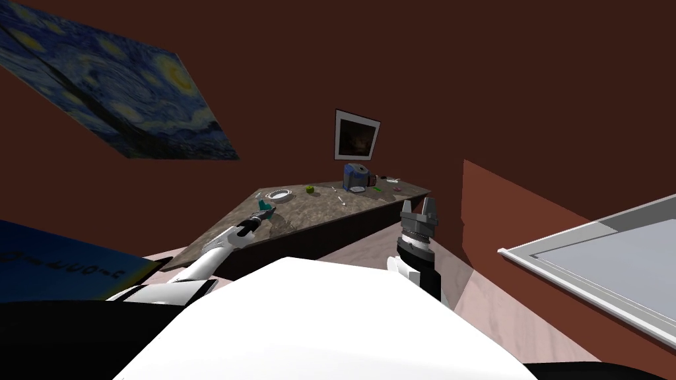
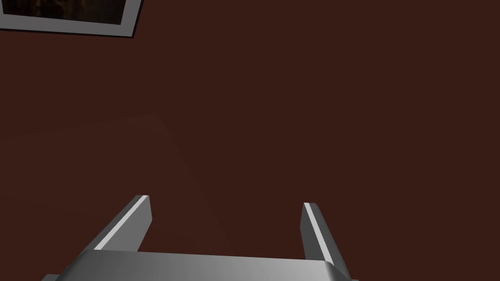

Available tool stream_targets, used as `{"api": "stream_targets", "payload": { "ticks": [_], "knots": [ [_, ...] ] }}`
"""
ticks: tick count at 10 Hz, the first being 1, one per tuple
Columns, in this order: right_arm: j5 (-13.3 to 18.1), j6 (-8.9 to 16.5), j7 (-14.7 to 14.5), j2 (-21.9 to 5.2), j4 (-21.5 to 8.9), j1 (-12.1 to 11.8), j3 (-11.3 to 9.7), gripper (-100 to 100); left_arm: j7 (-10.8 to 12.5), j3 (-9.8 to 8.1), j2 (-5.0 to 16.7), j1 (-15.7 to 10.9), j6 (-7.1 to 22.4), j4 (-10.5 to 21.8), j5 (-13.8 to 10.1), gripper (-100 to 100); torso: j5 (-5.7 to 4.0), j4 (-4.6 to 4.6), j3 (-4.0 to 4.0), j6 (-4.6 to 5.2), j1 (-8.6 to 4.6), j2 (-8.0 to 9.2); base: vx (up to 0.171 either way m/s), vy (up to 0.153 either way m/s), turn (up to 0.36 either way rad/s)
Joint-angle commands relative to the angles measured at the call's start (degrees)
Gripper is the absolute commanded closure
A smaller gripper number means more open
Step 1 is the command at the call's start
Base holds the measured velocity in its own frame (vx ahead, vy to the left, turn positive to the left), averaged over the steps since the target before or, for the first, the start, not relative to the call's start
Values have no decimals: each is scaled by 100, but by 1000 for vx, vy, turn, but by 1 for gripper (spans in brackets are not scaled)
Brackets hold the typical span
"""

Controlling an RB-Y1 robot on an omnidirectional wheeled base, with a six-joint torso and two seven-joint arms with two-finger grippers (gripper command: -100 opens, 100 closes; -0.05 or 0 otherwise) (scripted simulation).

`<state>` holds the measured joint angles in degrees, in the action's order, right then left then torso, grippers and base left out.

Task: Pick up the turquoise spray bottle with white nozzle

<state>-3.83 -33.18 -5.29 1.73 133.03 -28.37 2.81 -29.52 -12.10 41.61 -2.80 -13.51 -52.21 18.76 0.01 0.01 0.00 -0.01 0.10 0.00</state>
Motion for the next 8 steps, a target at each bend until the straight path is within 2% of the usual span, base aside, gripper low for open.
{"api": "stream_targets", "payload": {
  "ticks": [1,2,3,4,5,6,7,8],
  "knots": [
    [0,0,0,0,0,0,0,0,-124,95,128,-286,-265,286,-131,-100,0,0,0,0,0,0,-19,-23,27],
    [0,0,0,0,0,0,0,0,-124,95,128,-377,-265,530,-131,-100,-1,1,2,1,-6,3,-24,-38,16],
    [0,0,0,0,0,0,0,0,-124,95,128,-377,-265,628,-131,-100,-2,1,3,0,-11,6,-11,-28,0],
    [0,0,0,0,0,0,0,0,-233,200,273,-638,-527,830,-264,-100,-1,1,2,-1,-9,4,-23,-44,36],
    [0,0,0,0,0,0,0,0,-233,200,273,-764,-527,1072,-264,-100,-4,2,3,0,-14,6,-20,-41,16],
    [0,0,0,0,0,0,0,0,-233,200,273,-764,-527,1235,-264,-100,-3,1,3,1,-14,6,-7,-20,-7],
    [0,0,0,0,0,0,0,0,-233,200,273,-764,-527,1248,-264,-100,-1,1,2,-1,-7,3,0,0,0],
    [0,0,0,0,0,0,0,0,-343,306,419,-1017,-778,1438,-396,-100,0,0,0,-1,0,1,-13,-29,33]
  ]
}}
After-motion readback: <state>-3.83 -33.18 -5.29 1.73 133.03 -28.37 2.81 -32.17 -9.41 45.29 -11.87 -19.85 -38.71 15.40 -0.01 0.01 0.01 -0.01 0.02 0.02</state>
